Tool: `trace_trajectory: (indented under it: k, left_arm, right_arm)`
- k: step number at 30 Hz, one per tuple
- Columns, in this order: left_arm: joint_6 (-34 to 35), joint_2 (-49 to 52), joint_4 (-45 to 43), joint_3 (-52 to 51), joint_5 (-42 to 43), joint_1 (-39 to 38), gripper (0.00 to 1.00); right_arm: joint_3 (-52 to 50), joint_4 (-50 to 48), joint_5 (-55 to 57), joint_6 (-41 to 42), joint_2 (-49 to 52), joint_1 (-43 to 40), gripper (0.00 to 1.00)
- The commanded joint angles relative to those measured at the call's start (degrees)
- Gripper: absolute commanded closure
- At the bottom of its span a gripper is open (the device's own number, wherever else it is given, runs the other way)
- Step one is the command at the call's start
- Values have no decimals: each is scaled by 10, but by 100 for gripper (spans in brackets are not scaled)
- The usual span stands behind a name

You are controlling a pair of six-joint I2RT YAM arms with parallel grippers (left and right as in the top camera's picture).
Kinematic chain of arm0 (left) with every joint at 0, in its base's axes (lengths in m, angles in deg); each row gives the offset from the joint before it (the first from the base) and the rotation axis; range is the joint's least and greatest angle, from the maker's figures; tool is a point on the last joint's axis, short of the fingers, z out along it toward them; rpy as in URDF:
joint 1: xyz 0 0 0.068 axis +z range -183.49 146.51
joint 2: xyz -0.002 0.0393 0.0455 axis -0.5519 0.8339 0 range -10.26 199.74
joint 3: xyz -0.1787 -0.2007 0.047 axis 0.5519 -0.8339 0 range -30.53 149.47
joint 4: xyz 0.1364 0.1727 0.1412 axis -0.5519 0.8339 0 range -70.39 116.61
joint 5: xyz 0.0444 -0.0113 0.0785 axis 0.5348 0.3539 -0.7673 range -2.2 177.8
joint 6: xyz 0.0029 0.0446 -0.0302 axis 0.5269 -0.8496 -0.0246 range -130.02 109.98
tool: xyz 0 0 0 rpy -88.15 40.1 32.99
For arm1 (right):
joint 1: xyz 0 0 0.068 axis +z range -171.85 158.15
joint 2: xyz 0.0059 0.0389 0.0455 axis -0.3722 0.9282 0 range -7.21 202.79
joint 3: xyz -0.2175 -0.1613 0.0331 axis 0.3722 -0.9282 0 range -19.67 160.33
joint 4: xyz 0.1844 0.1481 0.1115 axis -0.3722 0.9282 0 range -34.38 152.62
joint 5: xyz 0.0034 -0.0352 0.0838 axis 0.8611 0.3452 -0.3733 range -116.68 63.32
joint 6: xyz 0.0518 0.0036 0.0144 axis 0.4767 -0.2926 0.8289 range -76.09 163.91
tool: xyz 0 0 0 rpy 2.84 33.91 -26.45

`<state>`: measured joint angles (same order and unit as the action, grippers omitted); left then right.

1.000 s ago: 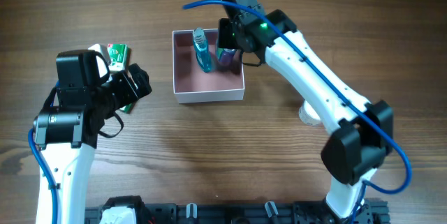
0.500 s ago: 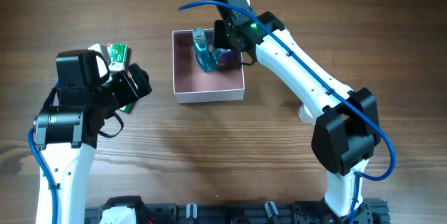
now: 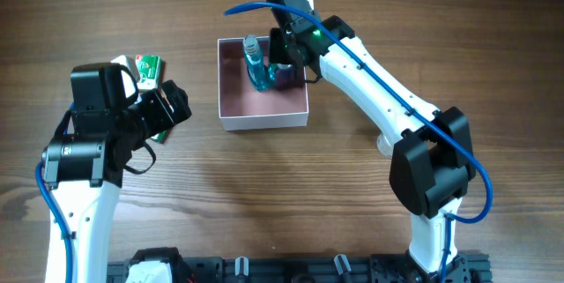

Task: Pack container
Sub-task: 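Place the foam soap bottle in the box beside the mouthwash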

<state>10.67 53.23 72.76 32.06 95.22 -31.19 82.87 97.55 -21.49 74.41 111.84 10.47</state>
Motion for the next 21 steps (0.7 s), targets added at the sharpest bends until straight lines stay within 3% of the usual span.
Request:
trace_trajectory:
  k: [1,5,17,21]
  left_arm:
    - [-7,-1,-1,12,9,-2,0]
    - [-7,-1,-1,12,9,-2,0]
    - [-7,-1,-1,12,9,-2,0]
    - [-7,-1,-2,12,9,-2,0]
  right_arm:
    - [9,-4,8,9,1,-1,39]
    - [9,-3,8,-3,1,0,27]
    - [10,10,8,-8,-11,-1,23]
    - [10,30,9,-45,-54,-1,19]
